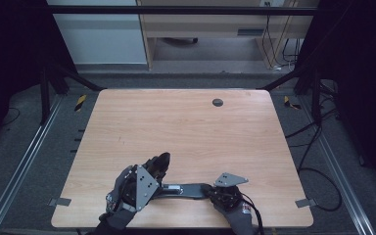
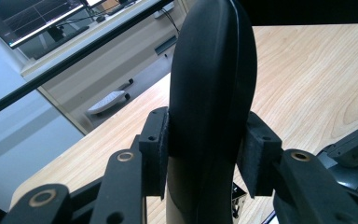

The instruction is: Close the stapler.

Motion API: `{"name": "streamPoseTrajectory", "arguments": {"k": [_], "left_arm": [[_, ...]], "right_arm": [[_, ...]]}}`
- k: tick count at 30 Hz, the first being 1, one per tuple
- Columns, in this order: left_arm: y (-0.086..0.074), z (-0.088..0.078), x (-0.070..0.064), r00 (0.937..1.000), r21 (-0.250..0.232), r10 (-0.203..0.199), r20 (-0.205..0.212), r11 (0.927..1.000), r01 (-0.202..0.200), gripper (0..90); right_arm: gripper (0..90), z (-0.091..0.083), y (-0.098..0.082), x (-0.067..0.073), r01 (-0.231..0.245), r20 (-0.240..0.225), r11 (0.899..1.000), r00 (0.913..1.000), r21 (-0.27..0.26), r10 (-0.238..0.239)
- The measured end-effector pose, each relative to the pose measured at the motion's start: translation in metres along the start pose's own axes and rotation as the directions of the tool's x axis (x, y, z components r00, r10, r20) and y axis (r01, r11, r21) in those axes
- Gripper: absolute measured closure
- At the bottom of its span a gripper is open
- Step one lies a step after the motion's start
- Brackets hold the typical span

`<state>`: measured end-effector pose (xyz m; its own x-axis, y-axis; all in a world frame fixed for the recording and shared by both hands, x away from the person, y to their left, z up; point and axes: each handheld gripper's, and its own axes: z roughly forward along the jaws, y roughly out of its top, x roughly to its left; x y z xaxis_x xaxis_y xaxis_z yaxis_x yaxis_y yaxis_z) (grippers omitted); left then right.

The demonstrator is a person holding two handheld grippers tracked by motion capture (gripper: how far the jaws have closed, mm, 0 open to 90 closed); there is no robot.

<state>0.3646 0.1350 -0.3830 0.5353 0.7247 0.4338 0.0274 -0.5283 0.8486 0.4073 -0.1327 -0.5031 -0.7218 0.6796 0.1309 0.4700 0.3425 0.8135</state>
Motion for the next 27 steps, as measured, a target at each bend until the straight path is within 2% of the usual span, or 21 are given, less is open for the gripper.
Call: {"name": "streamPoseTrajectory", "arguments": {"k": [13, 27], "left_arm": [[0.004, 0.010, -0.016, 0.9979, 0.020, 0.065, 0.005, 0.9977, -0.065, 56.9], [0.005, 0.017, -0.026, 0.9949, 0.031, 0.101, 0.008, 0.9944, -0.101, 56.3]], "right_arm": [[90.0, 0.000, 0.000, 0.000, -0.001, -0.004, 1.000, 1.0000, -0.001, 0.001], [90.0, 0.000, 0.000, 0.000, -0.004, -0.006, 1.000, 1.0000, -0.003, 0.004]]}}
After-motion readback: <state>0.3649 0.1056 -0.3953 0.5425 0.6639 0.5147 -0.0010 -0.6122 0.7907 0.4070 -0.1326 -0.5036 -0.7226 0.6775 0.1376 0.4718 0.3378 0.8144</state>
